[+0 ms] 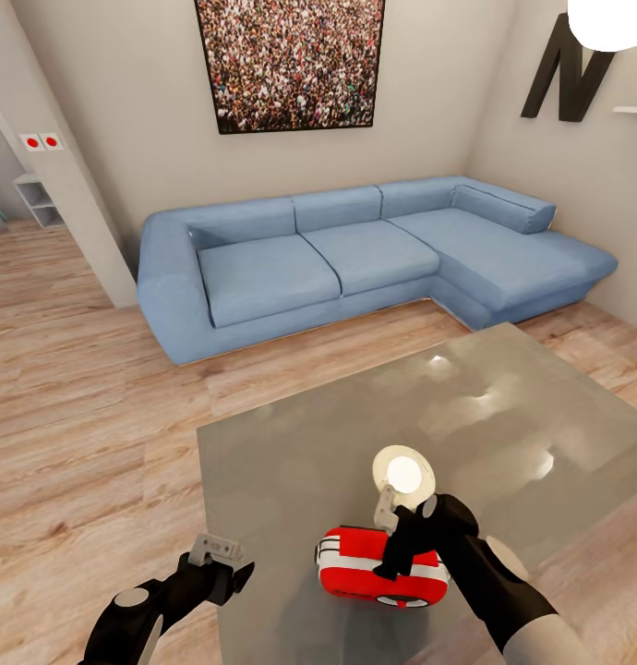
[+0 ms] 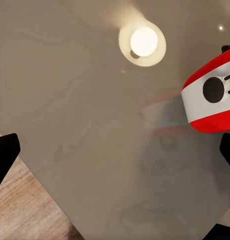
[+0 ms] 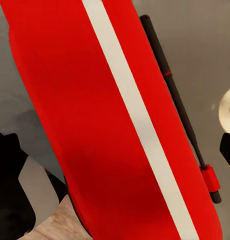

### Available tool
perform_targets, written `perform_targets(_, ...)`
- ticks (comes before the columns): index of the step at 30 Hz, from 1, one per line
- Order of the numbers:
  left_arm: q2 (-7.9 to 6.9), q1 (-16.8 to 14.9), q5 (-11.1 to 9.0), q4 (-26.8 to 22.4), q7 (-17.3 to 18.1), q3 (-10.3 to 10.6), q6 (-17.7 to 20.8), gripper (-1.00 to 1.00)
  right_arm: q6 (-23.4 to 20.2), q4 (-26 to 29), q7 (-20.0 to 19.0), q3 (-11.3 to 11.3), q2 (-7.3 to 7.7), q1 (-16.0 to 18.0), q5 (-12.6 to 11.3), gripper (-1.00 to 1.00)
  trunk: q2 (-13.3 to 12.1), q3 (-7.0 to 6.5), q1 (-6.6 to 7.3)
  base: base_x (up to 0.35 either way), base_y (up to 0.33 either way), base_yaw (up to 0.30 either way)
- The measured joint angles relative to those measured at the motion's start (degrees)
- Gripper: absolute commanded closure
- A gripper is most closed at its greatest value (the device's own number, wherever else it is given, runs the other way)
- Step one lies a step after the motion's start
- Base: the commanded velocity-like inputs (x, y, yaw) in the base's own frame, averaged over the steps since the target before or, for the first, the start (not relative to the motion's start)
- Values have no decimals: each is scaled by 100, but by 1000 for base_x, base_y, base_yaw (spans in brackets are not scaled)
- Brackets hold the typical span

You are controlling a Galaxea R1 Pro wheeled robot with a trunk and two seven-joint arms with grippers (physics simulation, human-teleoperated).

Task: Turn on the radio receiver that's on the table in the living room.

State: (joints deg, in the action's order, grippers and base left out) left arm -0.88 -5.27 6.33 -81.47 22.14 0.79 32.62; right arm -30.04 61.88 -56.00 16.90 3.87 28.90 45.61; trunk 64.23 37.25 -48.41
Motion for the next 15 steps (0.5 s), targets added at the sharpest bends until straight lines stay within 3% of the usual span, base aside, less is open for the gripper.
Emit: perform_targets(15, 0, 0, 0, -1, 1, 0, 1, -100, 86, -232, 26, -3, -17, 2, 0, -100, 0, 0, 0, 0, 0, 0)
